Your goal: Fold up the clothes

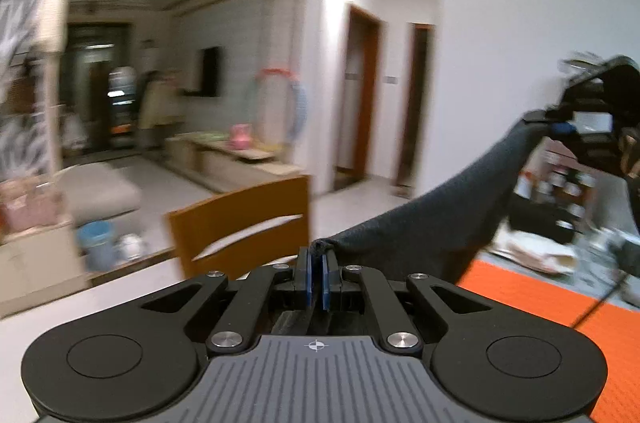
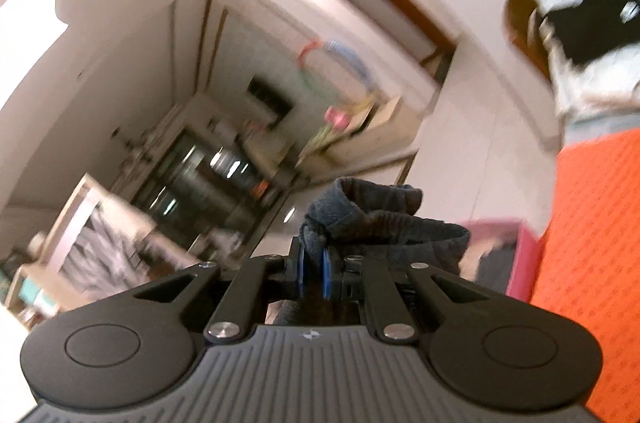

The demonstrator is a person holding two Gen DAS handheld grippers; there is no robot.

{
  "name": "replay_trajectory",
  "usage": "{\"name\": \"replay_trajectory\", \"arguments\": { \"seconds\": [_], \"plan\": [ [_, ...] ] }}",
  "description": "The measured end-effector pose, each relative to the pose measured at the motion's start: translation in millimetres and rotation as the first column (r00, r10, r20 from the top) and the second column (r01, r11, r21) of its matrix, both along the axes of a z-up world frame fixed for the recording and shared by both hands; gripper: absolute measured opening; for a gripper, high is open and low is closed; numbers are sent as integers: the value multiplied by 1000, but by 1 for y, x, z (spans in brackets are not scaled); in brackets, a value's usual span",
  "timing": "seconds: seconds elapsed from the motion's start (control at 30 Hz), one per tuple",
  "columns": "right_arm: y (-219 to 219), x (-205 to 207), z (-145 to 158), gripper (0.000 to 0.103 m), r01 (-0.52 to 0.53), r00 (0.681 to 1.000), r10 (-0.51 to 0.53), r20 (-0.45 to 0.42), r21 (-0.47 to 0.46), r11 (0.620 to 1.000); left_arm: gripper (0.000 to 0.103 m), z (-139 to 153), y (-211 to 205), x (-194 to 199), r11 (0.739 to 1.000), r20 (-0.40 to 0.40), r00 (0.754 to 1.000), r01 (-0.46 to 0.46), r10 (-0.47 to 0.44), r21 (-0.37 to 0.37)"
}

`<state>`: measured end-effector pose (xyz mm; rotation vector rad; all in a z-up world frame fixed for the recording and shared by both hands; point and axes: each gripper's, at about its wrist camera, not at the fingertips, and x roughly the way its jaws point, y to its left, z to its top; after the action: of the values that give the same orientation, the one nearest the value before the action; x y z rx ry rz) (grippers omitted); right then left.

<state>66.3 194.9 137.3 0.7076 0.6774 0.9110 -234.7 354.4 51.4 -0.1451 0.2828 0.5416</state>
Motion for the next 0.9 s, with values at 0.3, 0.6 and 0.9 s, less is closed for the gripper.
{"name": "replay_trajectory", "arguments": {
  "seconds": [0.3,0.6,0.9],
  "plan": [
    [-110,21,17,10,357,932,-357,62,22,934,7,13,-33,82,919,44,919,390,-392,51],
    [-287,17,4,10,629,773,-631,67,49,776,7,20,-155,147,752,54,752,649,-657,115],
    [-455,10,-71,10,713,697,-714,-71,-37,700,7,-14,-265,182,595,-71,599,801,-798,70]
  ]
}}
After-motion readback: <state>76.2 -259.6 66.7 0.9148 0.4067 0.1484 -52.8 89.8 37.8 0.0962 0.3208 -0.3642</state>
